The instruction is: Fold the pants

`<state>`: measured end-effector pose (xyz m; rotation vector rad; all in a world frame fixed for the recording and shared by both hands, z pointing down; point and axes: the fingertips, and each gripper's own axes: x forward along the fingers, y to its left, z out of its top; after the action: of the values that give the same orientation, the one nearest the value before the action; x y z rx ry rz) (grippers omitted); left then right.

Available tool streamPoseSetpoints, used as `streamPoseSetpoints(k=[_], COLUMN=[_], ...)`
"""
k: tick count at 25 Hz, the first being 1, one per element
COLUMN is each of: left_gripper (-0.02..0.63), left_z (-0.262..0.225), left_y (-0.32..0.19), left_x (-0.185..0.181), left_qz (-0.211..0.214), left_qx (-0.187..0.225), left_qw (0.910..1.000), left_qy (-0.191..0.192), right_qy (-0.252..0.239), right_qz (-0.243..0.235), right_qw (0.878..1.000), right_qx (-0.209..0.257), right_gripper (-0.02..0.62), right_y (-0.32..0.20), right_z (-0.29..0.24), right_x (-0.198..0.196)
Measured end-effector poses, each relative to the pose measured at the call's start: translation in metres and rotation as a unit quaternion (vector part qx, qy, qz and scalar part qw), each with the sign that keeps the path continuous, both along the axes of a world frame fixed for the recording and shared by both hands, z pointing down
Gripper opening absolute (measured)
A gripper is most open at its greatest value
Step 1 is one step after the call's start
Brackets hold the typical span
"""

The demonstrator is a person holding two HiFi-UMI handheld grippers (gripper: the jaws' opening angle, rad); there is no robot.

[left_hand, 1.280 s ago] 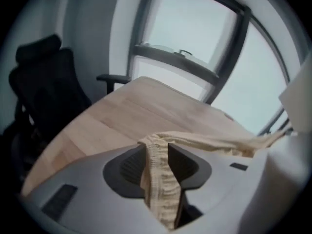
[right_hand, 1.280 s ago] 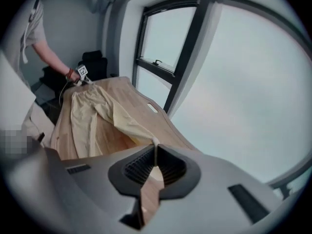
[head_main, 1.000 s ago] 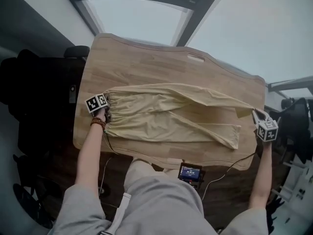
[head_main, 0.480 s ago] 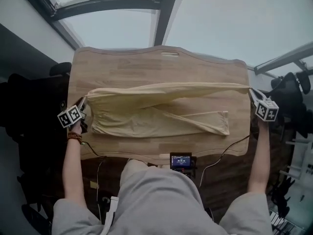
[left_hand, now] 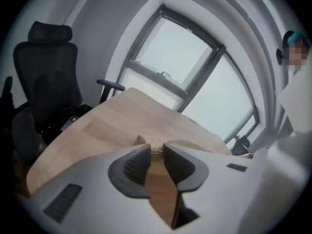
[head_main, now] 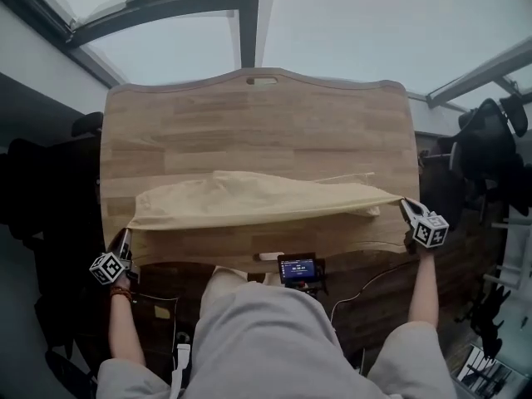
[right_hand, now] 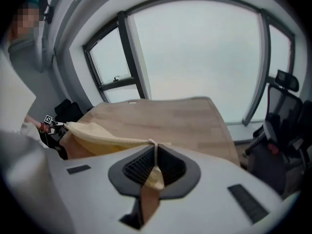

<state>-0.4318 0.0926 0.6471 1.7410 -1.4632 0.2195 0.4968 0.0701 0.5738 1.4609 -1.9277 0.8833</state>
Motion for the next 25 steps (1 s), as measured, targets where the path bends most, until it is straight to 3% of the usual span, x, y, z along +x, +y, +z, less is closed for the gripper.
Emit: streamPoseSetpoints(k=[5,7,8,9,11,14,17,19,21,25], left_gripper=[0.087,0.105,0.138,0.162,0.172,0.172,0.170,0.170,0.170,0.170], left_z=[0.066,0.075,0.074,0.071,0.057,0.031,0.021,0.025,0.034,0.050], left_y=[0.060,0.069,0.071,0.071,0.068,0.056,0.037,0.021,0.010,-0.005], left_x=[0.019,0.019,0.017,0.014,0.004,-0.008,0.012,0.043,0.081,0.168], left_qz=[-0.016,-0.018,-0.019,-0.023,-0.041,-0.084,-0.100,-0.090,-0.069,-0.011], left_qx=[-0.131,-0.158,-0.163,-0.161,-0.145,-0.109,-0.077,-0.063,-0.062,-0.068], left_qw=[0.9897,0.9836,0.9819,0.9815,0.9827,0.9830,0.9839,0.9865,0.9891,0.9932], left_qy=[-0.057,-0.085,-0.094,-0.101,-0.108,-0.122,-0.126,-0.121,-0.114,-0.094], right_qy=[0.017,0.029,0.023,0.008,-0.047,-0.108,-0.135,-0.102,-0.025,0.073], right_qz=[0.013,-0.027,-0.057,-0.086,-0.136,-0.208,-0.216,-0.195,-0.195,-0.232], right_qw=[0.996,0.994,0.992,0.989,0.981,0.959,0.958,0.971,0.977,0.959], right_qx=[-0.085,-0.105,-0.114,-0.121,-0.133,-0.162,-0.133,-0.095,-0.087,-0.145], right_gripper=[0.020,0.027,0.093,0.157,0.173,0.186,0.186,0.186,0.184,0.178], right_y=[0.047,0.053,0.055,0.057,0.056,0.047,0.011,-0.023,-0.041,-0.033], right_z=[0.096,0.114,0.117,0.115,0.100,0.072,0.051,0.060,0.092,0.159], right_x=[0.001,-0.009,-0.016,-0.022,-0.033,-0.046,-0.042,-0.033,-0.027,-0.029])
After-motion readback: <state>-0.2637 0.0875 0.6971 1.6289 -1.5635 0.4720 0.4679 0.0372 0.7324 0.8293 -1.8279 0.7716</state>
